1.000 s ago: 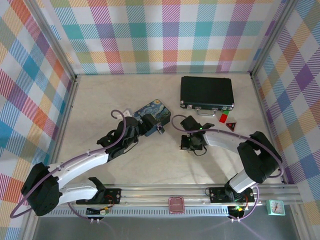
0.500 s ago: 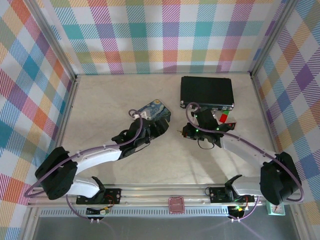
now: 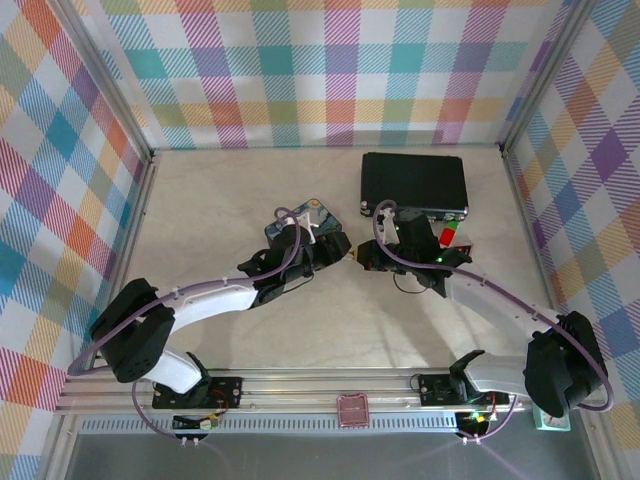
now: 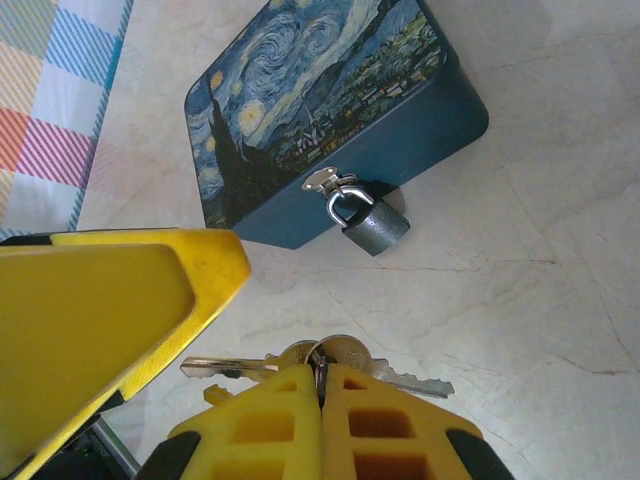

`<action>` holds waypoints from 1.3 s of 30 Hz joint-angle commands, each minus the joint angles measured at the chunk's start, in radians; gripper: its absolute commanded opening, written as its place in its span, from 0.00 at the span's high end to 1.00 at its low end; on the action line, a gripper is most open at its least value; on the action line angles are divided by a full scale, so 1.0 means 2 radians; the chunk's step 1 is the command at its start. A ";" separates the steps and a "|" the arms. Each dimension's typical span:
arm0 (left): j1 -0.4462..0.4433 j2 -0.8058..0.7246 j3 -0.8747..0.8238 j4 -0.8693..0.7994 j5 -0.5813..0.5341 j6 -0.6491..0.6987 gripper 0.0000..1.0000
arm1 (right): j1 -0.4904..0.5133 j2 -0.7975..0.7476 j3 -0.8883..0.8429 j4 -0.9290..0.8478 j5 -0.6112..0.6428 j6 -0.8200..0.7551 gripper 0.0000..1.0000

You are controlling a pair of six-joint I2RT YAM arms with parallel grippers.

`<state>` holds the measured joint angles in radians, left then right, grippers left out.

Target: Unlock a padlock with a key

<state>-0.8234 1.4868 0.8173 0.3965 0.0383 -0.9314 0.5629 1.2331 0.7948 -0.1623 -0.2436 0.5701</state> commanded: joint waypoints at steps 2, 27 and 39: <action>-0.006 0.011 0.014 0.010 0.016 0.005 0.67 | -0.001 -0.006 -0.004 0.018 -0.011 -0.008 1.00; 0.038 -0.067 0.043 -0.096 0.104 0.239 1.00 | -0.038 -0.031 0.049 -0.057 -0.077 -0.152 0.53; 0.090 -0.057 0.060 -0.063 0.314 0.278 1.00 | -0.083 -0.044 -0.015 0.140 -0.302 -0.093 0.61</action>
<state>-0.6510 1.3678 0.9077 0.2379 0.5426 -0.4129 0.3965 1.1694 0.7986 -0.0311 -0.7052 0.3546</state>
